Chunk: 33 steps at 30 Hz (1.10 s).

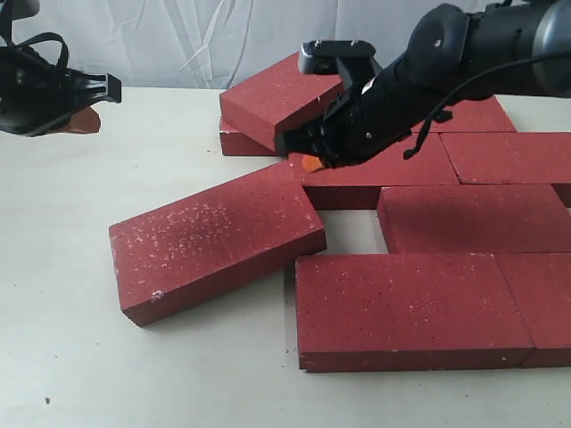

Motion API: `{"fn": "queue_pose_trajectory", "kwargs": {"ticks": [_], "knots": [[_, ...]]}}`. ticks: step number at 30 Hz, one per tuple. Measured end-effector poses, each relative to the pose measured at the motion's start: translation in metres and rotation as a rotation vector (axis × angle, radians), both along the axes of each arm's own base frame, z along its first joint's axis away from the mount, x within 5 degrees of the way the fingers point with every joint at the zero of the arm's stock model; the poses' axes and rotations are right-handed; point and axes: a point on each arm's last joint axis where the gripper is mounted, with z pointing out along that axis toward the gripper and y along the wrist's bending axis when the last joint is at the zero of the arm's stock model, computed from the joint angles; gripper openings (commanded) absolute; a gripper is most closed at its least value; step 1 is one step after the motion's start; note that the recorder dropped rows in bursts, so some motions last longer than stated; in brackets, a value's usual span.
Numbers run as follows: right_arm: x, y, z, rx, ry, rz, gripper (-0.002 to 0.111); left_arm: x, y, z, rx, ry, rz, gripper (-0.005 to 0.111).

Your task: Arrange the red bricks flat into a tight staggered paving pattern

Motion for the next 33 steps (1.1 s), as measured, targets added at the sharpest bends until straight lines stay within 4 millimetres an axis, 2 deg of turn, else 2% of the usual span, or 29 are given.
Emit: {"fn": "queue_pose_trajectory", "kwargs": {"ticks": [5, 9, 13, 18, 22, 26, 33], "knots": [[0.000, -0.003, 0.030, -0.036, -0.083, 0.053, -0.001, 0.000, 0.000, 0.000, 0.000, 0.000, 0.000, 0.000], [0.001, -0.006, 0.032, -0.096, -0.102, 0.090, -0.001, 0.000, 0.000, 0.000, 0.000, 0.000, 0.000, 0.000], [0.003, -0.005, 0.020, -0.121, -0.068, 0.095, -0.001, 0.000, 0.000, 0.000, 0.000, 0.000, 0.000, 0.000], [0.008, -0.002, -0.012, -0.160, 0.023, 0.107, -0.001, 0.000, 0.000, 0.000, 0.000, 0.000, 0.000, 0.000], [0.009, 0.000, -0.030, -0.171, 0.088, 0.110, -0.001, 0.000, 0.000, 0.000, 0.000, 0.000, 0.000, 0.000], [0.005, 0.009, -0.036, -0.140, 0.130, 0.110, -0.001, 0.000, 0.000, 0.000, 0.000, 0.000, 0.000, 0.000], [-0.014, 0.037, -0.035, -0.123, 0.137, 0.182, -0.001, 0.000, 0.000, 0.000, 0.000, 0.000, 0.000, 0.000]]}}
